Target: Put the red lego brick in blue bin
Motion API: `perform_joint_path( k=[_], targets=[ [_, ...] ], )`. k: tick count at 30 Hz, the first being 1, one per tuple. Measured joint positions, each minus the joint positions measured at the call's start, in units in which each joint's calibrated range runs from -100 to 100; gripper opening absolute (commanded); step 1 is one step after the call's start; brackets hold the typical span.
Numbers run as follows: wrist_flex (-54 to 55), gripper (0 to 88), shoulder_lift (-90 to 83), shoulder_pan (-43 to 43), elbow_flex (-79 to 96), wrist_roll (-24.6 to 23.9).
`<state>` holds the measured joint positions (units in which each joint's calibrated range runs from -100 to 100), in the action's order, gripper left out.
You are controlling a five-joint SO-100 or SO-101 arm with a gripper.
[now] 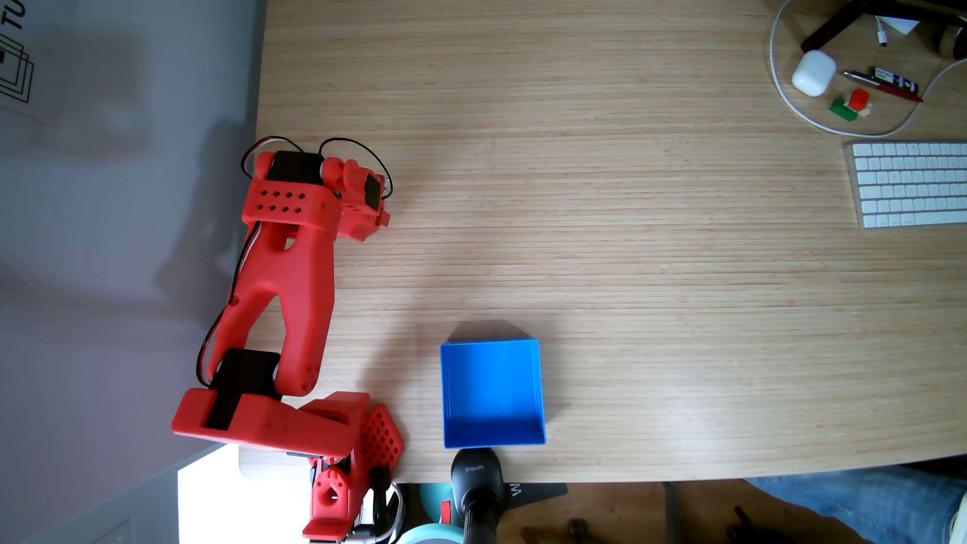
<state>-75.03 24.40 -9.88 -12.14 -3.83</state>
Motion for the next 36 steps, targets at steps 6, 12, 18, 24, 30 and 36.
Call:
perform_joint_path(
  k=[6, 12, 18, 24, 30, 36],
  targets=[
    [-8.2, 0.1, 0.0, -3.2, -7.4, 0.5],
    [-14.3, 0.1, 0.0, -8.7, -10.7, 1.5],
    [-17.1, 0.1, 0.0, -17.6, -11.7, 2.9],
    [-18.9, 0.1, 0.0, -28.0, -15.1, 5.9],
    [-20.9, 0.1, 0.0, -37.9, -20.6, 8.8],
    [-21.8, 0.1, 0.0, -46.4, -22.4, 11.7]
  ],
)
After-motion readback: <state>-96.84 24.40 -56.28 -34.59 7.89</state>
